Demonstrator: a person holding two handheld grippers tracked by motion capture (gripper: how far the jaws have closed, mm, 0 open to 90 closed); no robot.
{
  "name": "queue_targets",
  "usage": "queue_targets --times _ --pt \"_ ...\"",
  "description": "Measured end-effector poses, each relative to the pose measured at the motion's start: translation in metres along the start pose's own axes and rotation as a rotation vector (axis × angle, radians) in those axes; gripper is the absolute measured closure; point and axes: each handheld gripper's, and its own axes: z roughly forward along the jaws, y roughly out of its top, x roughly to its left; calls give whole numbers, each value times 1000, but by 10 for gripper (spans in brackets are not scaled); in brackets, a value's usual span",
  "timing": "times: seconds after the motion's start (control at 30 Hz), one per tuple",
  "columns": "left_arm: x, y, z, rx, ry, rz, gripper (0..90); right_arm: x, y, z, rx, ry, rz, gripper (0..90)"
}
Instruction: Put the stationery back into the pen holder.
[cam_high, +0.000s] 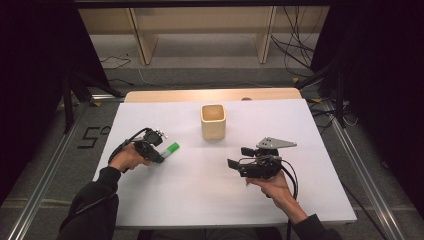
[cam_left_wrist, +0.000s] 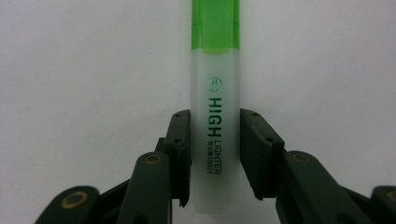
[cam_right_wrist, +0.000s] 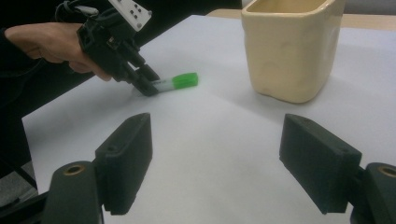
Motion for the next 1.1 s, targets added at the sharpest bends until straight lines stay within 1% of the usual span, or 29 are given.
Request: queue_targets --times 0.2,0.23,0.27,0.4,0.5,0.6,0.8,0.87,0.97,1.03,1.1 --pt "1 -2 0 -26 -12 -29 657 0 0 0 -3 0 1 266" --pt "1 -2 -1 -33 -15 -31 656 0 0 0 -3 0 2 266" --pt "0 -2 -1 -44 -18 -43 657 0 0 0 -4 0 3 266" --pt "-1 -2 -4 -78 -16 -50 656 0 0 -1 -7 -2 2 266" --pt "-3 -2 -9 -125 -25 -68 656 1 0 -1 -8 -2 3 266" --pt "-5 -2 -13 -174 -23 -84 656 1 0 0 -8 0 4 266" --pt "-15 -7 -20 -287 -40 -119 656 2 -1 0 -5 1 13 265" --pt "-19 -9 -23 -320 -45 -121 655 3 -1 0 -4 2 10 261" --pt "-27 -11 -27 -370 -33 -125 656 3 -2 1 -1 6 14 257" --pt "-32 -13 -30 -397 -35 -125 656 4 -2 2 -2 10 15 257" --pt "-36 -15 -33 -420 -27 -124 655 4 -2 2 1 14 18 256"
